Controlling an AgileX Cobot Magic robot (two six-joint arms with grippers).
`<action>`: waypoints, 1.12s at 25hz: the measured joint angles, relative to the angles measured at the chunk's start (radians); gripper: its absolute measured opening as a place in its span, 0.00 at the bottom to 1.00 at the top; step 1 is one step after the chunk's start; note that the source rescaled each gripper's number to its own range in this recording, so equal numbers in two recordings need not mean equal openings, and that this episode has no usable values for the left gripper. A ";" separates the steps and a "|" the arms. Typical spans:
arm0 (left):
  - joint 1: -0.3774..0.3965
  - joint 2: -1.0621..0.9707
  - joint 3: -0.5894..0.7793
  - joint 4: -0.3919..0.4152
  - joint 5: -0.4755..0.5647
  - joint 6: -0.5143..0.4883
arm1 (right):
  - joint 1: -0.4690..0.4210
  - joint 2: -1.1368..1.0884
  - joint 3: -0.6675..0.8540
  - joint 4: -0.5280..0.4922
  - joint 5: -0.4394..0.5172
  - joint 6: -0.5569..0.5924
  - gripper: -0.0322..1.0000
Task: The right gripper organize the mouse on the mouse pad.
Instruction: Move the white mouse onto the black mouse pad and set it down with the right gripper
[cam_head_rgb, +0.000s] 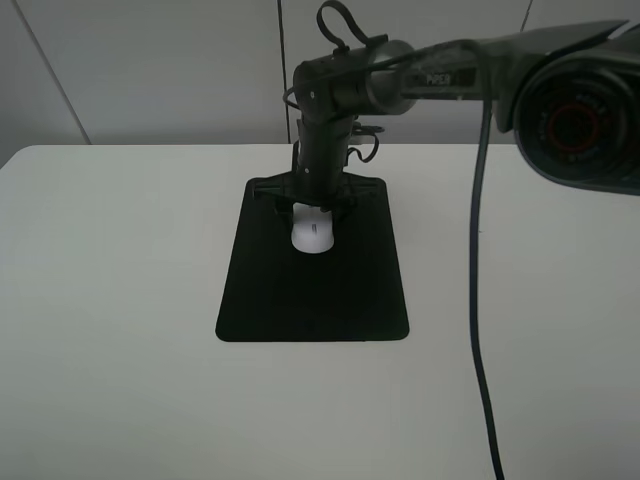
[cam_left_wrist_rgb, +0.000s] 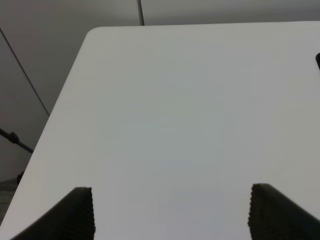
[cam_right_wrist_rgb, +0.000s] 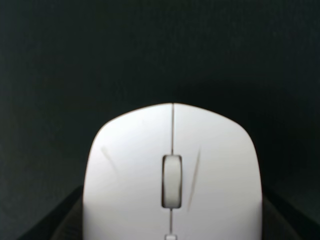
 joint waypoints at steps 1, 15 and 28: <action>0.000 0.000 0.000 0.000 0.000 0.000 | 0.000 0.000 0.000 -0.001 -0.003 0.000 0.03; 0.000 0.000 0.000 0.000 0.000 0.000 | 0.012 0.027 -0.004 -0.007 -0.004 0.000 0.03; 0.000 0.000 0.000 0.000 0.000 0.000 | 0.012 0.027 -0.005 -0.028 -0.003 0.000 0.57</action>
